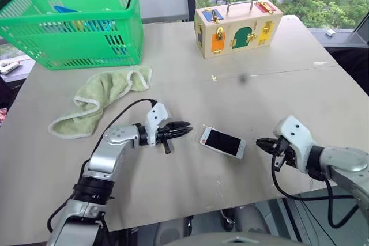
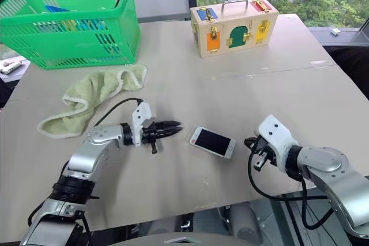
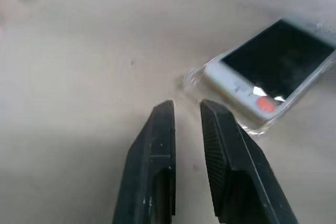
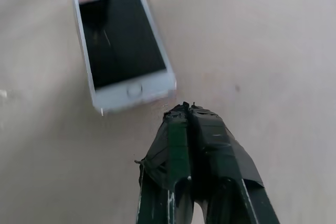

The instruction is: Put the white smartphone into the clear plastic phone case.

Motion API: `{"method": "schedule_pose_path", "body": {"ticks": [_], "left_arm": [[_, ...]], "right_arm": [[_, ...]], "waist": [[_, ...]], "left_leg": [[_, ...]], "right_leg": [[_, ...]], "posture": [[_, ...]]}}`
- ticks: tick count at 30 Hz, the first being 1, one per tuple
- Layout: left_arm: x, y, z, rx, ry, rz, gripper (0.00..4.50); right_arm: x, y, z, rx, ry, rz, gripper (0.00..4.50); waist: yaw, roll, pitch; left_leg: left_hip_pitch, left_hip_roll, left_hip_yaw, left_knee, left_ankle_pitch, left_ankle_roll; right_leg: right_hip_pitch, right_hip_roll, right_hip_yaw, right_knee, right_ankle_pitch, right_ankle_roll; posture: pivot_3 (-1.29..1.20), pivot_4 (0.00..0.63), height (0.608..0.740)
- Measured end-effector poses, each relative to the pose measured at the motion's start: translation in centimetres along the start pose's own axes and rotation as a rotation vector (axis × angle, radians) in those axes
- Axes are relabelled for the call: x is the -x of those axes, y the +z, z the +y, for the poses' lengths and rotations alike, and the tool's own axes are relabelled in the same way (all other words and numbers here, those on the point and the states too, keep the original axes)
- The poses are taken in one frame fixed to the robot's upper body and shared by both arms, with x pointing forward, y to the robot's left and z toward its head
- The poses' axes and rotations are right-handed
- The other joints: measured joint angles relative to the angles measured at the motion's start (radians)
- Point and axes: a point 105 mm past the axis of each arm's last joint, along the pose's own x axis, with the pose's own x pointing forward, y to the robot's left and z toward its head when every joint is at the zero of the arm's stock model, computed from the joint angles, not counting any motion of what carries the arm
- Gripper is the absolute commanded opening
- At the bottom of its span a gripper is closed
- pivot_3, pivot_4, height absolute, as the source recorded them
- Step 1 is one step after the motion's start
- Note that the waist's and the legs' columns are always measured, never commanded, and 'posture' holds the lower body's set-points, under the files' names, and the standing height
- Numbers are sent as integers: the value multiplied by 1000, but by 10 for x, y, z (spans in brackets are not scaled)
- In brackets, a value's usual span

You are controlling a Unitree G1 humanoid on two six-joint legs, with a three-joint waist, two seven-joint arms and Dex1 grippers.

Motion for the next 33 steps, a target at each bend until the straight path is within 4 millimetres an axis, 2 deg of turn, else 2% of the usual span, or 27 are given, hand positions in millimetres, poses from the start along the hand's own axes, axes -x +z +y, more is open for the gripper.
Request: {"method": "schedule_pose_path", "body": {"ticks": [6, 14, 21, 33], "left_arm": [[-10, -2, -3, -20, -31, 36, 795], [-16, 0, -4, -64, -52, 73, 795], [-16, 1, -5, -59, -56, 95, 795], [-1, -2, -11, 22, 19, 121, 795]], "right_arm": [[-5, -2, 0, 13, -15, 21, 0], [-27, -24, 13, -66, 90, 78, 0], [-48, -11, 14, -79, 169, -6, 0], [-66, 0, -5, -27, 225, -42, 0]], "waist": [[0, 0, 0], [6, -1, 0], [14, -1, 0], [-9, -2, 0]], "left_leg": [[0, 0, 0, 0, 0, 0], [0, -1, 0, 0, 0, 0], [0, -2, 0, 0, 0, 0], [1, -1, 0, 1, 0, 0]], "right_leg": [[0, 0, 0, 0, 0, 0], [1, 0, 0, 0, 0, 0], [1, 1, 0, 0, 0, 0], [1, 2, 2, 1, 0, 0]], "posture": [[0, 150, 740], [0, 150, 740], [0, 150, 740], [0, 150, 740]]}}
